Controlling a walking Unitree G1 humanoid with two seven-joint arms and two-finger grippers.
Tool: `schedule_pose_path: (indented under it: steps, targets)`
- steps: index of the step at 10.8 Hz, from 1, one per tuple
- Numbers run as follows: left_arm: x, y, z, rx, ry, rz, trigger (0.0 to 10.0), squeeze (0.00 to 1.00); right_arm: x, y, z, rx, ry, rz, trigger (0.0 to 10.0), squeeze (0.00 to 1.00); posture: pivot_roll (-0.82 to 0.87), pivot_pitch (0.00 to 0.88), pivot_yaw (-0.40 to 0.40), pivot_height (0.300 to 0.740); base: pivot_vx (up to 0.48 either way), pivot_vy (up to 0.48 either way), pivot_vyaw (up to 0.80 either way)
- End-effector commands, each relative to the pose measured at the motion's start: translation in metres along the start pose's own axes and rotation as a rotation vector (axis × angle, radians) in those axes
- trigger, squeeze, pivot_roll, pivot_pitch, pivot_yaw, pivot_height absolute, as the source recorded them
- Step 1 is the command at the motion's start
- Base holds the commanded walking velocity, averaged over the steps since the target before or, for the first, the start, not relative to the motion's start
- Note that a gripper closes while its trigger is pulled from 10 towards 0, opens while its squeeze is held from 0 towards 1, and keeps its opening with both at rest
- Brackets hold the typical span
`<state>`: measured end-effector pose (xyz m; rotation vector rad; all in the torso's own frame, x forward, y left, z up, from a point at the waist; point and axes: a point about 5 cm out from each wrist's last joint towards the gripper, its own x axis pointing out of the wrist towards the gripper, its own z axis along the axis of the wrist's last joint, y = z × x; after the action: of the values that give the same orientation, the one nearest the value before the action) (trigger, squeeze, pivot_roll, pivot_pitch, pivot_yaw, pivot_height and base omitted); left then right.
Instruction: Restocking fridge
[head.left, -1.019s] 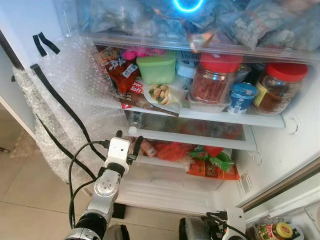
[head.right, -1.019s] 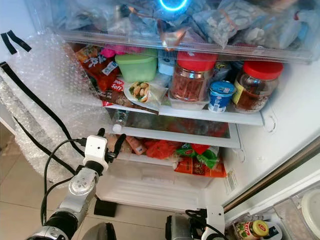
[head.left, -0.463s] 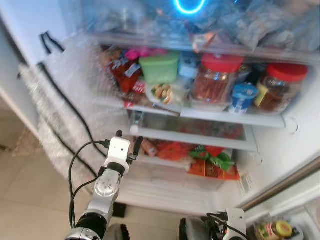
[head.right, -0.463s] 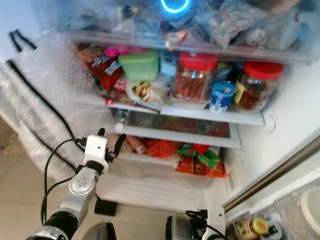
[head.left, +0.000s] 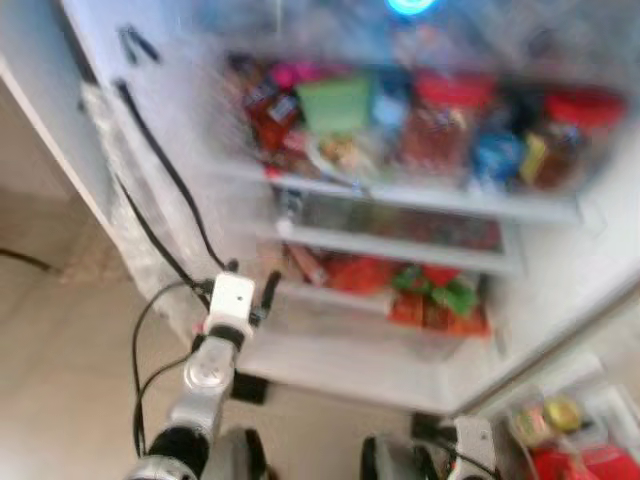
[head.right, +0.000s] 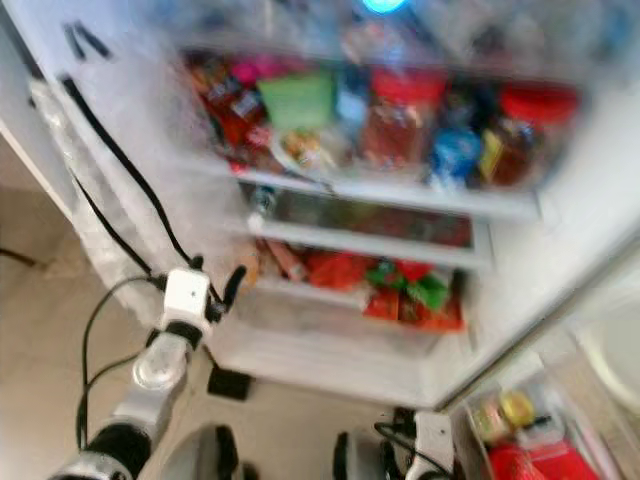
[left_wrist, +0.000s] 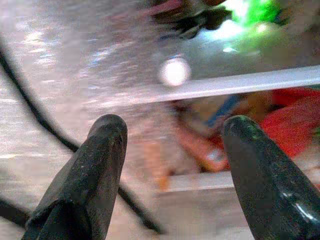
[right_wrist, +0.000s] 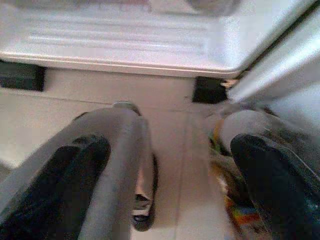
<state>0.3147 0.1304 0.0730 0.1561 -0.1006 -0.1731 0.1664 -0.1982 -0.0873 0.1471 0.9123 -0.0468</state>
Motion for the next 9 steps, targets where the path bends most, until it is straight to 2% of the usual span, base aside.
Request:
schedule_pose_path:
  steps: [1,2,4,5,6,7,8,9]
  targets:
    - [-0.001,0.0,-0.003,0.011,0.017,0.004,10.0,0.0,-0.006,0.0,-0.029,0.013,0.112,-0.006,10.0,0.0,-0.21,0.1,-0.03,0.636,-0.285,0.0,0.0]
    - [-0.003,0.002,-0.006,0.011,0.034,0.015,10.0,0.0,-0.006,0.0,-0.029,0.012,0.112,-0.006,10.0,0.0,-0.21,0.102,-0.031,0.636,-0.251,0.0,0.0]
    - [-0.022,0.019,-0.04,0.022,0.236,0.1,10.0,0.0,-0.006,0.001,-0.029,0.009,0.112,-0.003,10.0,0.0,-0.21,0.105,-0.029,0.636,0.0,0.0,0.0]
    - [-0.038,0.025,-0.059,0.039,0.341,0.122,10.0,0.0,-0.006,0.001,-0.029,0.009,0.113,-0.003,10.0,0.0,-0.2,0.106,-0.028,0.636,0.0,0.0,0.0]
    - [-0.061,0.035,-0.083,0.015,0.487,0.184,10.0,0.0,-0.006,0.001,-0.029,0.009,0.113,-0.003,10.0,0.0,-0.2,0.108,-0.028,0.636,0.0,0.0,0.0]
    - [-0.075,0.041,-0.093,0.015,0.551,0.221,10.0,0.0,-0.006,0.001,-0.029,0.008,0.114,-0.002,10.0,0.0,-0.2,0.109,-0.029,0.636,0.0,0.0,0.0]
    - [-0.108,0.054,-0.114,-0.013,0.692,0.3,10.0,0.0,-0.006,0.001,-0.029,0.006,0.115,-0.001,10.0,0.0,-0.19,0.11,-0.03,0.636,0.0,0.0,0.0]
    - [-0.127,0.057,-0.125,-0.025,0.776,0.315,10.0,0.0,-0.006,0.0,-0.029,0.005,0.115,-0.001,10.0,0.0,-0.19,0.108,-0.03,0.636,0.0,0.0,0.0]
